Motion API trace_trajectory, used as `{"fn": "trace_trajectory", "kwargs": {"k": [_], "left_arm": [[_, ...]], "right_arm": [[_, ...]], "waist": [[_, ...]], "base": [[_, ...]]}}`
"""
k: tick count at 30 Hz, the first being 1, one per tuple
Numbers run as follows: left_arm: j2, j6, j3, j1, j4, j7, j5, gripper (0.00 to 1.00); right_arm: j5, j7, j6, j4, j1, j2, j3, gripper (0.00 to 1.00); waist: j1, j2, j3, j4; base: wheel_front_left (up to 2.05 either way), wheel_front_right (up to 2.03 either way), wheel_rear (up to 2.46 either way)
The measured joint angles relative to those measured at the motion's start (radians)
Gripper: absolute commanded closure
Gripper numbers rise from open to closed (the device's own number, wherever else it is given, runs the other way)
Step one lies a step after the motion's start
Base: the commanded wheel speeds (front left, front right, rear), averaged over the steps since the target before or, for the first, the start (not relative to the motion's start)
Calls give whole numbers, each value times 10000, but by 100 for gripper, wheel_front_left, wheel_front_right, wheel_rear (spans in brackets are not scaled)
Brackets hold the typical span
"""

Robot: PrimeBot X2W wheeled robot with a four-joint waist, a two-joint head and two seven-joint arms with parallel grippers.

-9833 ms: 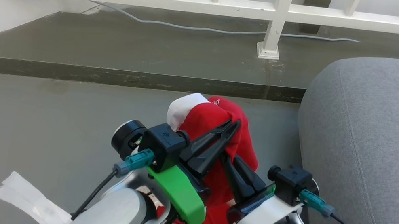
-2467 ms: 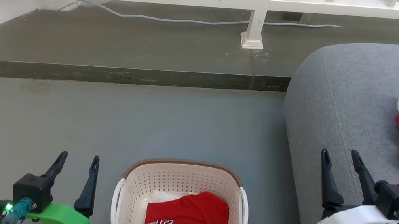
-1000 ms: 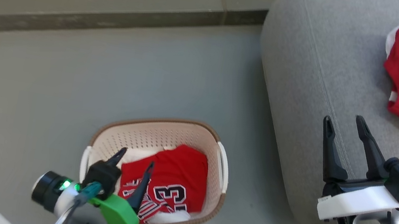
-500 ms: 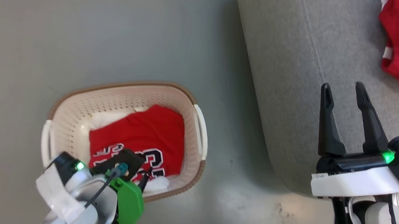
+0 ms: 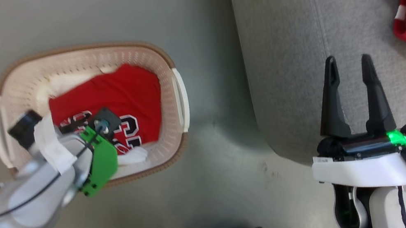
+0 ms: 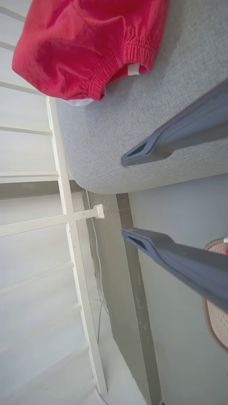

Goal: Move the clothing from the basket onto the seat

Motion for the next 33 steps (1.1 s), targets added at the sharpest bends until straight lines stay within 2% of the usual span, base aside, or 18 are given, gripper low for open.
{"fn": "trace_trajectory", "kwargs": {"k": [11, 19, 30, 31, 32, 33], "left_arm": [[949, -276, -261, -965, 1112, 351, 727, 0], [1001, -449, -686, -1342, 1747, 351, 917, 0], [1108, -610, -1131, -1838, 2976, 1103, 1016, 0], [1122, -610, -1168, -1886, 3049, 1150, 1018, 13], [1122, -610, -1166, -1937, 3152, 1200, 1014, 45], [1106, -610, -1118, -1977, 3243, 1277, 991, 69]], "right_arm": [[176, -196, 86, -8, -641, 107, 157, 0], [222, -278, 117, 251, -892, 165, 236, 0], [357, -293, 171, 408, -1091, 247, 307, 0], [366, -293, 171, 410, -1127, 247, 305, 0], [366, -293, 171, 403, -1179, 247, 297, 0], [368, -293, 173, 385, -1216, 251, 284, 0]], "waist": [[1, 0, 1533, -496], [1, 0, 2181, -814], [0, 0, 2537, -945], [0, 0, 2549, -949], [0, 0, 2558, -952], [-1, 0, 2567, -954]], "base": [[0, 0, 0], [0, 0, 0], [0, 0, 0], [0, 0, 0], [0, 0, 0], [0, 0, 0]]}}
